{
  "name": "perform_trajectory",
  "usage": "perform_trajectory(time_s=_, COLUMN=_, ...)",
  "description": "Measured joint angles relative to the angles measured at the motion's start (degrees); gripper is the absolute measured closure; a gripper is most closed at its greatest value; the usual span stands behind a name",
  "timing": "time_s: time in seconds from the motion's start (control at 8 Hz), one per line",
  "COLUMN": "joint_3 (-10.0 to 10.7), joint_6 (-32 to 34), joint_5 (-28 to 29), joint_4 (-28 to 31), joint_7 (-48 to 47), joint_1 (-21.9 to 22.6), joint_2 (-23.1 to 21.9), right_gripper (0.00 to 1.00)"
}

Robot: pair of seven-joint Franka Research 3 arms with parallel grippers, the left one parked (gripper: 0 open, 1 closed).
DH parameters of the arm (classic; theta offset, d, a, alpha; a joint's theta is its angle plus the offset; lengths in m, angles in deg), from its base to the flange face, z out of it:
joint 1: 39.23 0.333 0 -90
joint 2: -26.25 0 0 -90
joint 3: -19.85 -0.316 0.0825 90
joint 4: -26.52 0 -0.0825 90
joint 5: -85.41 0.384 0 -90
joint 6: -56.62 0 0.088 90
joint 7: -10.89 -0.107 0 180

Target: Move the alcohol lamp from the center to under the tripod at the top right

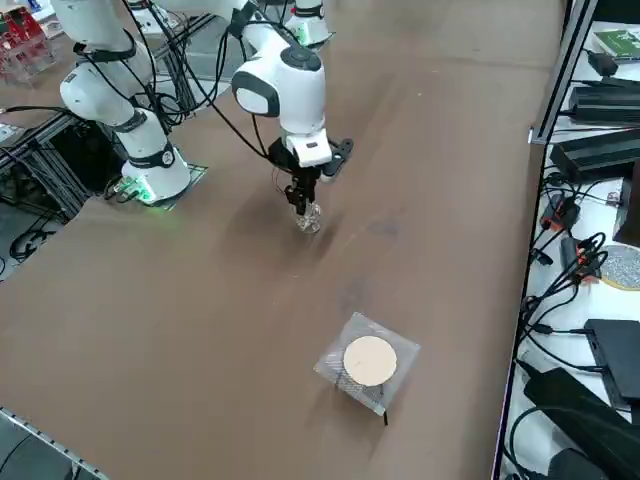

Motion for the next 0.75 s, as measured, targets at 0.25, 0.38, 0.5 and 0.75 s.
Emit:
perform_trajectory(time_s=0.25, joint_3=-0.03, joint_6=0.00, joint_5=0.00, joint_4=0.00, joint_7=-0.77, joint_1=0.03, joint_2=0.04, right_gripper=0.67)
perform_trajectory(time_s=0.38, joint_3=-0.12, joint_6=0.00, joint_5=0.00, joint_4=-0.02, joint_7=-1.49, joint_1=0.11, joint_2=0.05, right_gripper=0.70)
perform_trajectory(time_s=0.5, joint_3=-0.12, joint_6=0.00, joint_5=0.00, joint_4=-0.04, joint_7=-1.70, joint_1=0.16, joint_2=0.03, right_gripper=0.72)
perform_trajectory(time_s=0.75, joint_3=-0.10, joint_6=1.08, joint_5=0.00, joint_4=-0.48, joint_7=-1.77, joint_1=0.13, joint_2=0.03, right_gripper=0.72)
